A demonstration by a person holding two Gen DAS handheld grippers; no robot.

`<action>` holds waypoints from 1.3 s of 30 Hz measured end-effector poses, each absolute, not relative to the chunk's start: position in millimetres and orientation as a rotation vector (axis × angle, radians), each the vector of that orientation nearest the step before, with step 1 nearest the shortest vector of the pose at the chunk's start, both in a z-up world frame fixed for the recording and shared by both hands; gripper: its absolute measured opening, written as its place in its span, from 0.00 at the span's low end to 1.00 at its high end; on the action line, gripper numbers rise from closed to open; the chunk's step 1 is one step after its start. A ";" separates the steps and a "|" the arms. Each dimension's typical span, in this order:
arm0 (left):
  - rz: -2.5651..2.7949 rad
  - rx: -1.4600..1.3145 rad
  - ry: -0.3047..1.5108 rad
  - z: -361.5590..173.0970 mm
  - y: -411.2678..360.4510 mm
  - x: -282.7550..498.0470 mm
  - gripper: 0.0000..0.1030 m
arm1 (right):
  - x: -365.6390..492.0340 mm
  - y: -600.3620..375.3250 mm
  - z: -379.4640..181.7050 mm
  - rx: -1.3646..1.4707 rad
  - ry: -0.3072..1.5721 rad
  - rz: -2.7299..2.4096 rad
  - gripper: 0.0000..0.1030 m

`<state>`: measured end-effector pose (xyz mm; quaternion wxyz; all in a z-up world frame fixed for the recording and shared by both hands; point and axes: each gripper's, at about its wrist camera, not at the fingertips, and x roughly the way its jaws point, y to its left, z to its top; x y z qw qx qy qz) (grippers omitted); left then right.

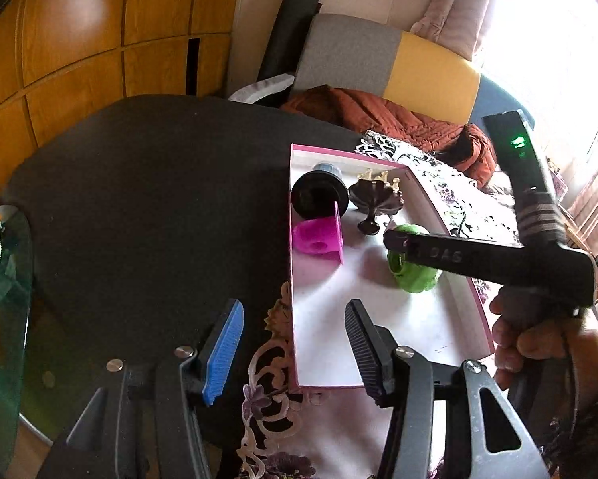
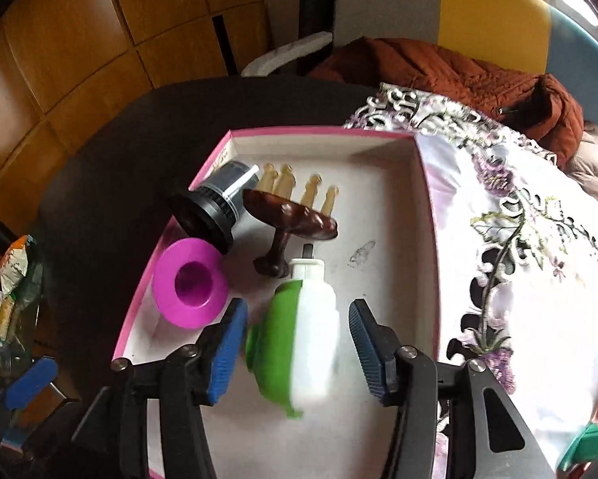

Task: Organize rigid objects
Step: 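Lower the white-green plug into the tray and open the right gripper, then grasp the green cup toy with the left gripper while the right gripper moves toward the purple egg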

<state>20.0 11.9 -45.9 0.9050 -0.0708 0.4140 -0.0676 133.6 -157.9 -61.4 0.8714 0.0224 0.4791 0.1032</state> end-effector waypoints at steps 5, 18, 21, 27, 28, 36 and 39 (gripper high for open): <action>-0.141 -0.141 0.854 -45.4 8.8 19.3 0.52 | 116.7 -162.4 -53.4 0.049 0.972 0.231 0.60; -0.170 -0.100 0.841 -39.0 -4.6 11.3 0.52 | 75.2 -200.0 -32.8 0.091 0.883 0.196 0.70; -0.175 -0.091 0.845 -39.4 -7.2 11.3 0.52 | 69.0 -213.5 -31.6 0.104 0.873 0.170 0.71; -0.188 -0.074 0.847 -39.9 -12.3 10.4 0.52 | 59.1 -243.5 -29.5 0.122 0.862 0.115 0.74; -0.191 -0.072 0.846 -40.2 -13.5 10.2 0.52 | 57.2 -249.5 -28.4 0.124 0.859 0.105 0.76; -0.235 -0.035 0.850 -40.1 -28.1 10.6 0.52 | 40.0 -316.4 -18.1 0.142 0.825 -0.027 0.83; -0.247 -0.032 0.845 -38.8 -31.0 9.9 0.52 | 31.6 -353.5 -12.9 0.163 0.809 -0.101 0.83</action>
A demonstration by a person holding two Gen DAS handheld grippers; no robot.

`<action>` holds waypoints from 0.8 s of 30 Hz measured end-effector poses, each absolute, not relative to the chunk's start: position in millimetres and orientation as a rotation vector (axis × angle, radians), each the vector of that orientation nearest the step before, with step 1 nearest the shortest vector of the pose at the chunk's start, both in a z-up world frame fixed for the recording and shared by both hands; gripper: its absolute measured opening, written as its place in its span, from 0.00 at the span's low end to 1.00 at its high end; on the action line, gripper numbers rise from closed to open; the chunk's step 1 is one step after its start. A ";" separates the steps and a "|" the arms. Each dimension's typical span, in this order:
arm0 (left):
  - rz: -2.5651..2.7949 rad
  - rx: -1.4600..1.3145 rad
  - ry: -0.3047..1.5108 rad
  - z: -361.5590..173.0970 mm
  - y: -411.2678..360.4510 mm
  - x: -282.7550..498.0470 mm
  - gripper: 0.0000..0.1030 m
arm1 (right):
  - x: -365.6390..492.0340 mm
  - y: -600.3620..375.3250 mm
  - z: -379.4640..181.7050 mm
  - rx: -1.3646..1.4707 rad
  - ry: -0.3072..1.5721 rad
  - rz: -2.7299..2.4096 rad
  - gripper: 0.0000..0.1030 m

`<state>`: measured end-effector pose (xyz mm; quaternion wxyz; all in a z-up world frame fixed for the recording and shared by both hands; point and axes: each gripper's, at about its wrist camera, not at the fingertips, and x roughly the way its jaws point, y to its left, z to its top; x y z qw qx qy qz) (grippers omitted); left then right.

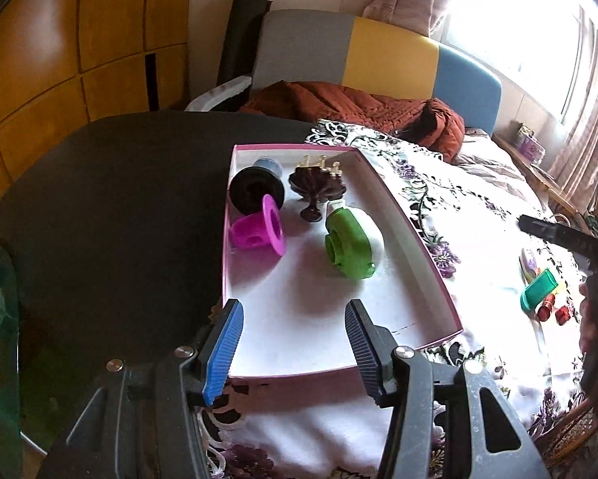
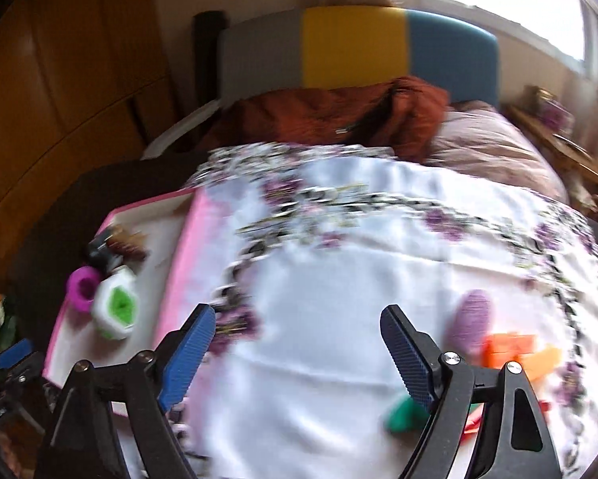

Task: Organize rigid objects
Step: 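Grasp the green cup toy with the left gripper while the right gripper moves toward the purple egg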

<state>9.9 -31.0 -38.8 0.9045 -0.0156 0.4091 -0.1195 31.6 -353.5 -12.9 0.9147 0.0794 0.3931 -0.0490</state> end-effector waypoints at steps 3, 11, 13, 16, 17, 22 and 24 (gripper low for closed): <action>-0.270 -0.034 0.852 -37.5 -35.8 11.4 0.52 | 20.2 -397.3 -7.7 0.197 0.779 -0.200 0.87; -0.377 0.019 0.844 -29.6 -70.3 8.5 0.52 | -10.4 -517.2 -23.8 0.461 0.744 -0.564 0.88; -0.419 0.025 0.842 -26.6 -83.5 8.7 0.52 | -16.3 -530.9 -25.6 0.535 0.712 -0.611 0.88; -0.489 0.060 0.846 -25.4 -109.4 8.7 0.52 | -20.1 -538.5 -30.2 0.602 0.716 -0.592 0.88; -0.513 0.067 0.853 -26.2 -117.8 9.6 0.52 | -19.6 -539.0 -30.6 0.609 0.717 -0.589 0.88; -0.656 0.117 0.868 -31.7 -170.1 11.0 0.52 | -21.5 -537.7 -34.3 0.638 0.730 -0.573 0.90; -0.742 0.136 0.877 -34.3 -193.6 8.0 0.52 | -22.3 -538.2 -35.9 0.647 0.730 -0.571 0.90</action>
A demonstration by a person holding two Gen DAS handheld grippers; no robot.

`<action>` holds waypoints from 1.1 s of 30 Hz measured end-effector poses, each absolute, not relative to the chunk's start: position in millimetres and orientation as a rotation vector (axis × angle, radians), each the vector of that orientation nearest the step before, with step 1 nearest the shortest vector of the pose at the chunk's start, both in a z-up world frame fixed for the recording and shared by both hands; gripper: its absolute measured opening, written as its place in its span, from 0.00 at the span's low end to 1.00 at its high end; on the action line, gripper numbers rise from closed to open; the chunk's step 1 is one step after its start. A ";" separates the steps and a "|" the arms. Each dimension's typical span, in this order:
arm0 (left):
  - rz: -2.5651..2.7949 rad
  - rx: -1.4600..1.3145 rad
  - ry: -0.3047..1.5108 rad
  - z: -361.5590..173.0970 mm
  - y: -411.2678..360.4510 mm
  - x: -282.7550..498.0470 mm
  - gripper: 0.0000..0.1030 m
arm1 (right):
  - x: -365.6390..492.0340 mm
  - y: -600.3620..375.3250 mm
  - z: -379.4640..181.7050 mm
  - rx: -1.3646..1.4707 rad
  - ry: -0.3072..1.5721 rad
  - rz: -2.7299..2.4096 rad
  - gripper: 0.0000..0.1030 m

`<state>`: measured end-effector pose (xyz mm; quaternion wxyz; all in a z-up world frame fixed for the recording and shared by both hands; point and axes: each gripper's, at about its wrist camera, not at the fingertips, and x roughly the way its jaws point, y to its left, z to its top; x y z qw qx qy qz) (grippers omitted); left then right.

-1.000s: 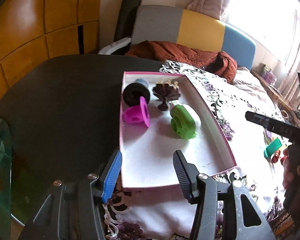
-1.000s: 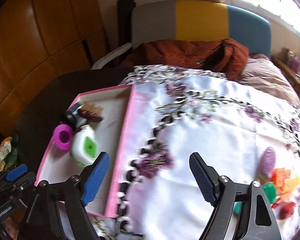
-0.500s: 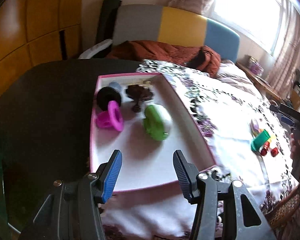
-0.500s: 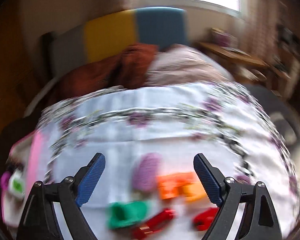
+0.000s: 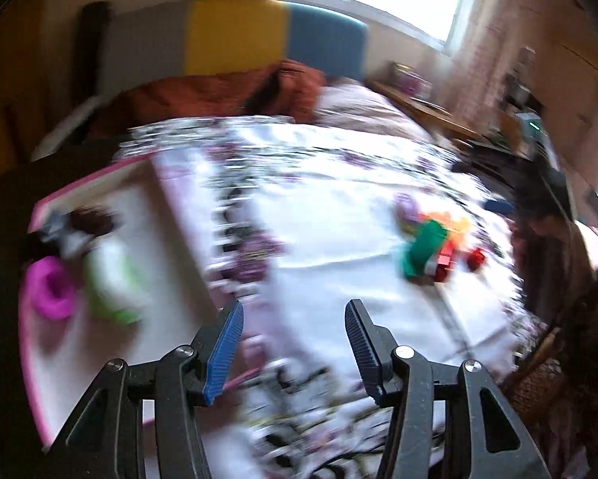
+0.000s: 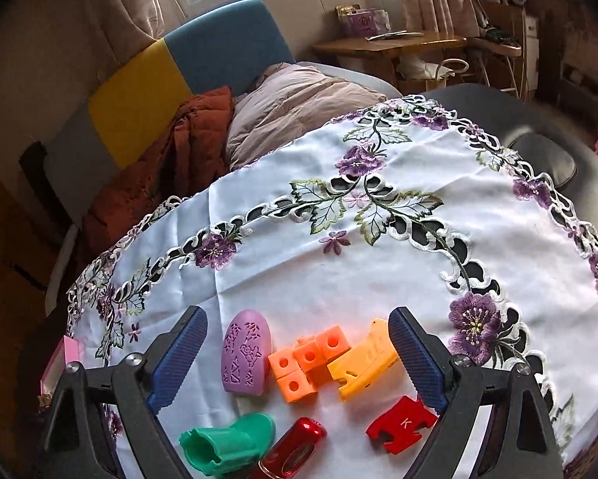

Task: Organize rigid objects
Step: 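Grasp the green cup toy with the left gripper while the right gripper moves toward the purple egg, then close the right gripper on the purple egg-shaped toy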

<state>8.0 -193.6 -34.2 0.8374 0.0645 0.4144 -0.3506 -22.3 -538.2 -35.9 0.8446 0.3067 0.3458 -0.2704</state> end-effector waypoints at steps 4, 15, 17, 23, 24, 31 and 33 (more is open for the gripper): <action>-0.879 0.176 0.900 -41.2 -243.4 5.0 0.52 | -26.0 -543.1 -36.4 0.684 0.715 -0.566 0.90; -1.036 0.323 0.868 -55.6 -348.1 -3.1 0.57 | -34.4 -557.7 -40.2 0.803 0.681 -0.552 0.90; -1.025 0.319 0.880 -60.1 -358.2 1.8 0.57 | -34.8 -558.8 -39.8 0.812 0.672 -0.544 0.90; -0.997 0.301 0.911 -75.9 -381.8 20.6 0.57 | -36.6 -563.3 -41.5 0.843 0.661 -0.547 0.90; -0.989 0.298 0.918 -79.7 -384.9 23.9 0.57 | -37.0 -563.7 -41.6 0.845 0.661 -0.550 0.90; -0.979 0.214 0.962 -94.3 -369.9 39.0 0.35 | -34.3 -563.8 -44.0 0.842 0.673 -0.544 0.90; -0.958 0.207 0.947 -90.3 -355.7 38.8 0.35 | -33.5 -563.2 -44.1 0.836 0.676 -0.545 0.90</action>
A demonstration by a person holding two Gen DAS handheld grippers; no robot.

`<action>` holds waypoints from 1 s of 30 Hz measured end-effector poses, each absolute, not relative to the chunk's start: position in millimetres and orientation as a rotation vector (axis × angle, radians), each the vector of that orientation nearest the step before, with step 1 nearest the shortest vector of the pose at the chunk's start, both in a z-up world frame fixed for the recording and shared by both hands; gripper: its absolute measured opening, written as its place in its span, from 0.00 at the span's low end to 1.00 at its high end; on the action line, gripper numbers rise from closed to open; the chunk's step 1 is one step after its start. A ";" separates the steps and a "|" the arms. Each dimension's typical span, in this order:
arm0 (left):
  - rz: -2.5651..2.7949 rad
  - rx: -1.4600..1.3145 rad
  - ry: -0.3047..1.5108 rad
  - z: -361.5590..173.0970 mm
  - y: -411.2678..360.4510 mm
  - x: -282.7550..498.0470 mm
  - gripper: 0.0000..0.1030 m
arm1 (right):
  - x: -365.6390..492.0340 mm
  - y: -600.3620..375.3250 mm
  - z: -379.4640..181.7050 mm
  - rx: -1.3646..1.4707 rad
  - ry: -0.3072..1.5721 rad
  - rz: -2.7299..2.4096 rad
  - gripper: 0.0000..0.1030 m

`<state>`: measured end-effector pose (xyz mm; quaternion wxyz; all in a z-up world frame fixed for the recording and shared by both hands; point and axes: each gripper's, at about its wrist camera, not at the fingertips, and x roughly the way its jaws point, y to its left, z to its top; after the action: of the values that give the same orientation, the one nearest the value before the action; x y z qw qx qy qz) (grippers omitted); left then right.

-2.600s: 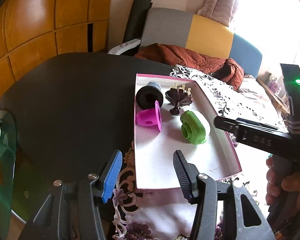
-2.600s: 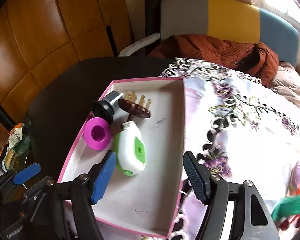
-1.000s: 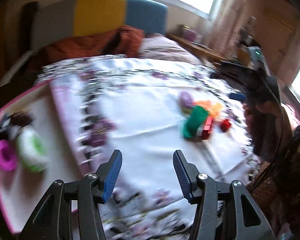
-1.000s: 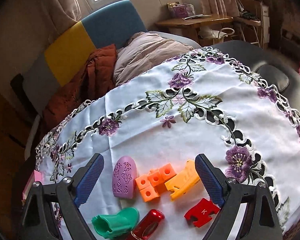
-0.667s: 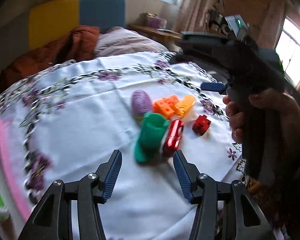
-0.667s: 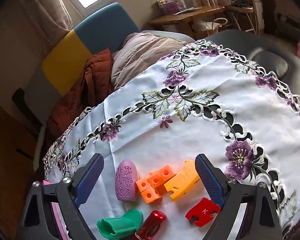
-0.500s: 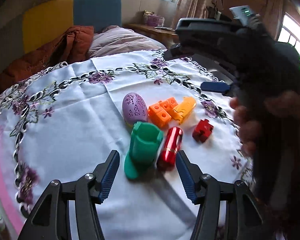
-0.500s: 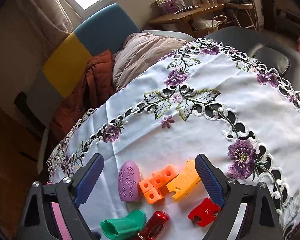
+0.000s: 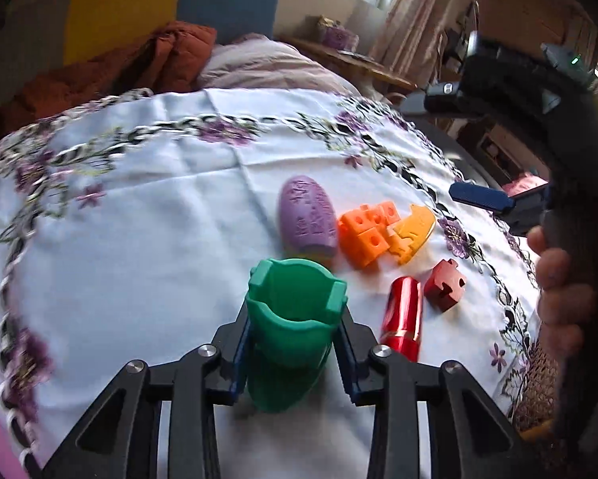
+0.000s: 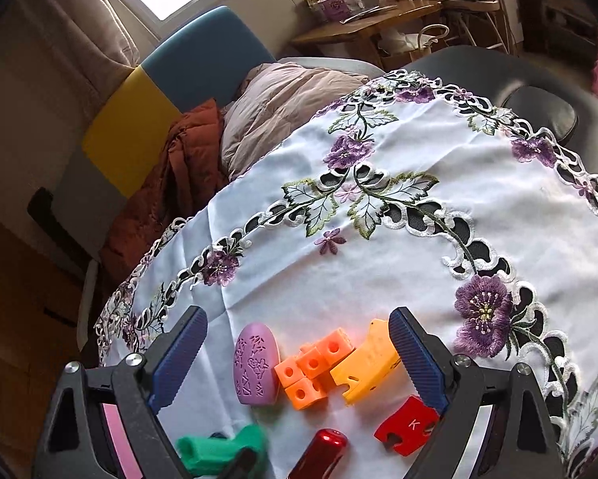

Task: Organize rigid objects
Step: 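Close the right gripper on the purple egg-shaped toy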

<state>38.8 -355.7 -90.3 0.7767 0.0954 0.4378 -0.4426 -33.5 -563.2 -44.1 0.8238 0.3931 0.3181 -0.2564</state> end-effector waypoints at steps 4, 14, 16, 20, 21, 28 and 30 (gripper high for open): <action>-0.838 0.204 0.938 -91.1 -313.6 36.3 0.35 | -29.7 -559.8 -45.0 0.812 0.696 -0.540 0.89; -0.799 0.227 0.850 -98.3 -290.1 25.5 0.35 | -3.8 -533.8 -51.1 0.673 0.809 -0.440 0.75; -0.797 0.225 0.845 -98.7 -290.0 25.7 0.35 | 7.0 -525.6 -52.7 0.638 0.843 -0.388 0.74; -0.794 0.219 0.840 -99.6 -290.0 24.4 0.35 | 38.5 -508.1 -56.6 0.488 0.931 -0.349 0.74; -0.794 0.218 0.839 -99.7 -289.8 24.5 0.35 | 45.8 -506.4 -60.7 0.466 0.957 -0.346 0.74; -0.803 0.185 0.851 -100.4 -283.6 27.6 0.36 | 73.9 -490.3 -101.1 0.312 1.110 -0.330 0.43; -0.800 0.182 0.848 -100.7 -283.8 27.1 0.36 | 73.0 -484.2 -98.6 0.329 1.099 -0.252 0.43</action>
<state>27.1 -283.8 -100.7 0.8309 0.0860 0.3998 -0.3772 73.0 -484.2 -98.6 0.8325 0.1551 0.5184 -0.1190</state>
